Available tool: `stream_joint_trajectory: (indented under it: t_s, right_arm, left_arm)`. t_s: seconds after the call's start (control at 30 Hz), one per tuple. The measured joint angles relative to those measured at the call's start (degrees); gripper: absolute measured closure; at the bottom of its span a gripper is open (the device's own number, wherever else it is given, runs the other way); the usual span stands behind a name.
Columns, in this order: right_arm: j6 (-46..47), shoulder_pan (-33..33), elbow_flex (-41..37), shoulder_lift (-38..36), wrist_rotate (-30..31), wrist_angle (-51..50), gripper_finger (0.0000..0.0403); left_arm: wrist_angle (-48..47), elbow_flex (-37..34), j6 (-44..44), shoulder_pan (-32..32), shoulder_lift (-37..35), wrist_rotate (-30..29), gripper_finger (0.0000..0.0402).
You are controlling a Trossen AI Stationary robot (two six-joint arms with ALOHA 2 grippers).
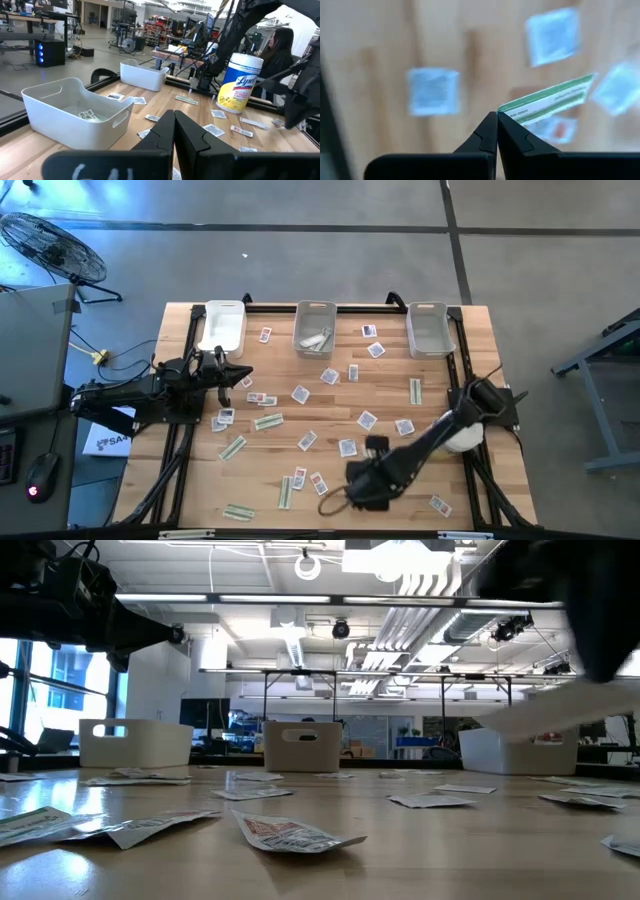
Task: Pick & Place First Aid Supplies
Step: Put the green pad into the left gray bin
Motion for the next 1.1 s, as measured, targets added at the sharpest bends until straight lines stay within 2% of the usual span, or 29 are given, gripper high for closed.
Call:
stream_joint_trajectory:
  t_s: [0.23, 0.5, 0.7, 0.83, 1.1]
  right_arm:
    - [-12.62, -9.9, 0.26, -1.62, 12.04, 3.08, 0.0402]
    - [-31.15, -26.97, 0.26, -1.73, 14.48, 17.3, 0.0402]
    - [-44.32, -39.98, 0.26, -1.41, 11.82, 32.75, 0.0402]
    - [-48.2, -47.07, 0.28, -1.4, 7.77, 39.52, 0.0402]
    - [-46.1, -56.05, 0.34, 2.09, -3.28, 39.18, 0.0401]
  left_arm:
    - [0.01, 0.01, 0.0, 0.01, 0.0, -0.01, 0.0401]
    - [0.0, -0.01, 0.0, 0.01, 0.0, 0.0, 0.0401]
    - [-0.01, 0.01, 0.0, 0.0, 0.01, 0.0, 0.0401]
    - [-0.01, 0.01, 0.0, 0.02, 0.0, 0.0, 0.0401]
    - [0.01, -0.01, 0.0, 0.01, 0.0, -0.02, 0.0401]
